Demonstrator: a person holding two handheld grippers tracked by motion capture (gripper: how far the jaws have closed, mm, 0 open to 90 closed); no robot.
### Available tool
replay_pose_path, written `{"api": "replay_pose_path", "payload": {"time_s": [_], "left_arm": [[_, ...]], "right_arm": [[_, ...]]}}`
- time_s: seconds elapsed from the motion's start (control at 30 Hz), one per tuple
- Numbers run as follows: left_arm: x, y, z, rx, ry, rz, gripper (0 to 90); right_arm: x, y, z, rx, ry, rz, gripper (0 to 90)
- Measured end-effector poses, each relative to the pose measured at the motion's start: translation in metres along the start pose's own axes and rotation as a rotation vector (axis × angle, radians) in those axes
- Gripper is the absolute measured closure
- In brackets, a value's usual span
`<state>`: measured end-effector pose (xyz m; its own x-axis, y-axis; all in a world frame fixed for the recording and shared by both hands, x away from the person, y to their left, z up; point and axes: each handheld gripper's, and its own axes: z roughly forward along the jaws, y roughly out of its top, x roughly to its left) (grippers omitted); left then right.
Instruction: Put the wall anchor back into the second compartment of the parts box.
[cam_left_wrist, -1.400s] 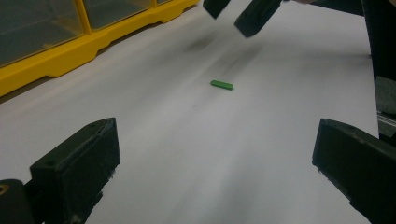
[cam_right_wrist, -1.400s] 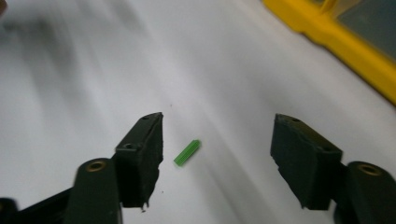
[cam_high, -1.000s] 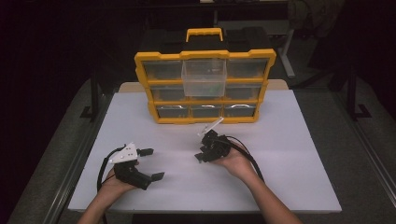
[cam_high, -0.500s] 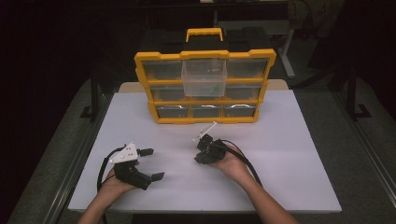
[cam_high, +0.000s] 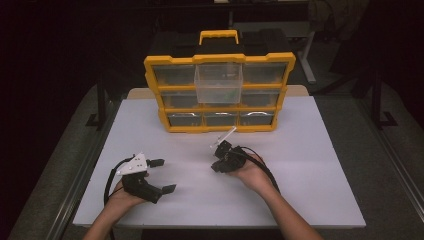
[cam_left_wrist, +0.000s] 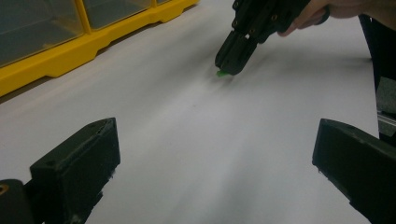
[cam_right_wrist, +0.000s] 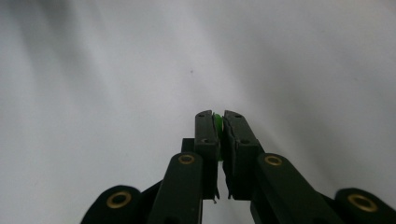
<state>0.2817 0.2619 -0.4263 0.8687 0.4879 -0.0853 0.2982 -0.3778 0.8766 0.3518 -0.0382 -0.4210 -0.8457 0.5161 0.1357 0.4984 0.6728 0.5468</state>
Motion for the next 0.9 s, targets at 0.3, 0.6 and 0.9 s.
{"api": "replay_pose_path", "payload": {"time_s": [0.3, 0.6, 0.9], "left_arm": [[0.0, 0.001, 0.0, -0.003, 0.008, -0.005, 0.7], [0.0, 0.001, -0.001, -0.006, 0.011, -0.005, 0.7], [0.0, 0.001, -0.001, -0.009, 0.007, -0.007, 0.7]], "right_arm": [[-0.013, 0.002, -0.04, -0.042, 0.004, 0.016, 84.0], [-0.03, -0.001, -0.087, -0.098, -0.01, 0.056, 84.1], [-0.041, 0.003, -0.127, -0.134, -0.004, 0.063, 84.0]]}}
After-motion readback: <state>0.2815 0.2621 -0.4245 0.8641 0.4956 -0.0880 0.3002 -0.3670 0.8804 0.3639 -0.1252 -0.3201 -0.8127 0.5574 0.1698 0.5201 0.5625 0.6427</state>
